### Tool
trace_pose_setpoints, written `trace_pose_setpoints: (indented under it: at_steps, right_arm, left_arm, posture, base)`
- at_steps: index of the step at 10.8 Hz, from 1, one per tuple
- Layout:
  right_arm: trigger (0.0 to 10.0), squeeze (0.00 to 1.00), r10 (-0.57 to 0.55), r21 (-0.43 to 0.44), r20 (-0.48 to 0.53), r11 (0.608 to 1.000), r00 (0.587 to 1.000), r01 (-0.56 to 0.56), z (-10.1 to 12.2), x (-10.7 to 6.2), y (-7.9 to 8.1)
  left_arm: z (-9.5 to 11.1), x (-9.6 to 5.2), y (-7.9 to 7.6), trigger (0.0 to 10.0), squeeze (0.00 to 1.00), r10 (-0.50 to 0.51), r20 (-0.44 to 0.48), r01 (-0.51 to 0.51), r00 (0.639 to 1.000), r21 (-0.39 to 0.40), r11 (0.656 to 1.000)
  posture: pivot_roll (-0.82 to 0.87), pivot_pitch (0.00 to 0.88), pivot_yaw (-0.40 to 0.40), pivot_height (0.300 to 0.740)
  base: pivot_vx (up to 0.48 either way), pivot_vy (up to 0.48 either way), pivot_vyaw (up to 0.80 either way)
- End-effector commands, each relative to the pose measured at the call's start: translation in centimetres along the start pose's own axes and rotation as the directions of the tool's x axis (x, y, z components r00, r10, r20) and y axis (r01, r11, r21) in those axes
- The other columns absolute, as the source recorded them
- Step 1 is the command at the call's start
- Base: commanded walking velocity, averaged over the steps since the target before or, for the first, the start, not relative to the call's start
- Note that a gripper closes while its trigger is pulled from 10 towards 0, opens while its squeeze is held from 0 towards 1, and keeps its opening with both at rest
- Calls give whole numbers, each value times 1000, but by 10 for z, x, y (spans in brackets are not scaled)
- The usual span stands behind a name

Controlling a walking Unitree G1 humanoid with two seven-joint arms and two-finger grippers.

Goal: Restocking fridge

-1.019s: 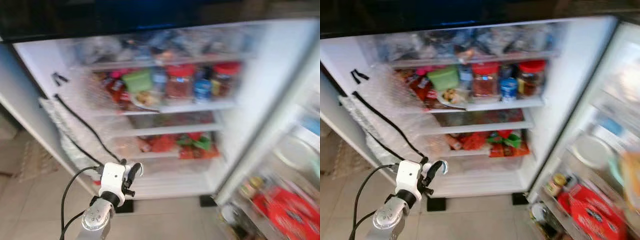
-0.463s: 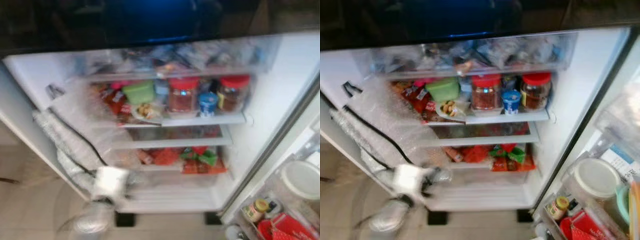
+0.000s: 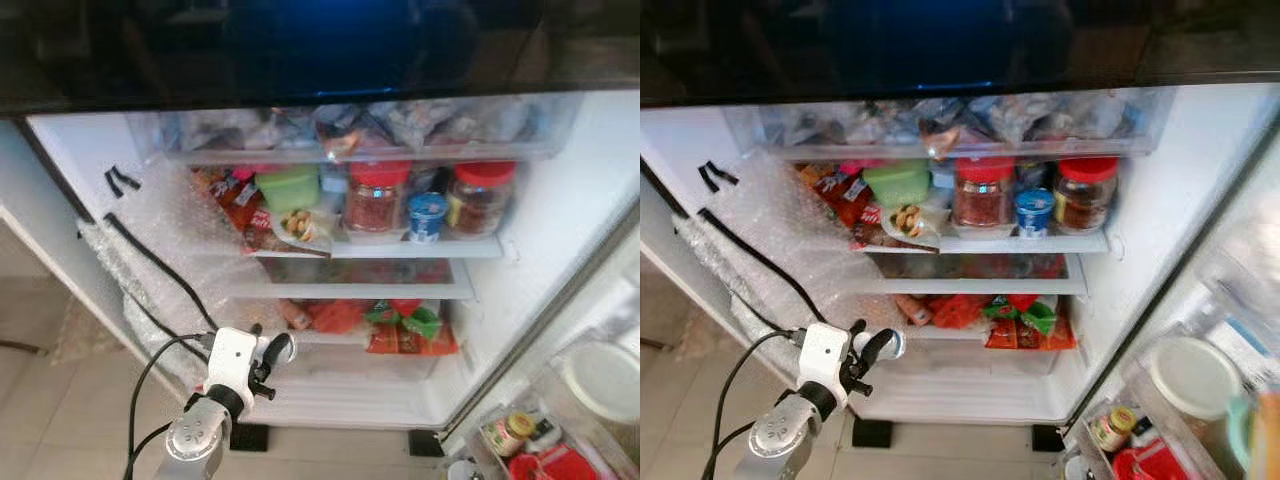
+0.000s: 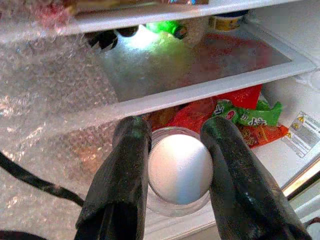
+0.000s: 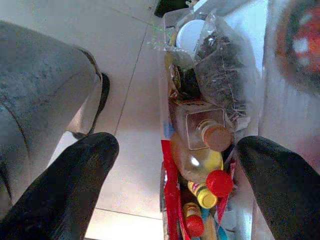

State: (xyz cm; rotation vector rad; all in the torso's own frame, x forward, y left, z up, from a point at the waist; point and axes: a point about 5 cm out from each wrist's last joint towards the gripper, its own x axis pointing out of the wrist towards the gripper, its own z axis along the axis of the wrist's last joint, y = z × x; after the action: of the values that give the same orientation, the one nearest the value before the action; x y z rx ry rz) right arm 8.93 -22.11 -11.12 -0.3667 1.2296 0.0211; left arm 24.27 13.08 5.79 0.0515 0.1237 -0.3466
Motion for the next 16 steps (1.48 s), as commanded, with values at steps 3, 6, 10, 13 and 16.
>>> trace_pose_setpoints:
  at_steps: [3,6,10,13,16]
  right_arm:
    - [10000,0,37,31,36,999,999,-39,7,0,7]
    - [10000,0,41,36,44,998,998,-43,7,0,7]
    - [10000,0,44,36,52,998,998,-46,10,0,8]
    - [10000,0,51,45,64,998,997,-54,11,0,9]
    - [10000,0,50,66,74,996,996,-55,13,1,9]
  left_arm:
    - [10,4,2,10000,0,23,50,-24,998,11,1000]
    - [10,4,3,10000,0,31,53,-32,998,12,999]
    - [11,4,3,10000,0,33,63,-34,997,9,999]
    - [11,5,2,10000,0,32,65,-33,997,8,999]
    - [11,5,2,10000,0,35,69,-35,997,6,999]
  posture:
    - [-120,53,57,740]
    - [-119,57,55,740]
    - [-116,40,60,740]
    - [-118,41,64,740]
    - [-113,53,60,740]
  base:
    - [0,0,0]
    - [0,0,0]
    - [0,0,0]
    - [0,0,0]
    - [0,0,0]
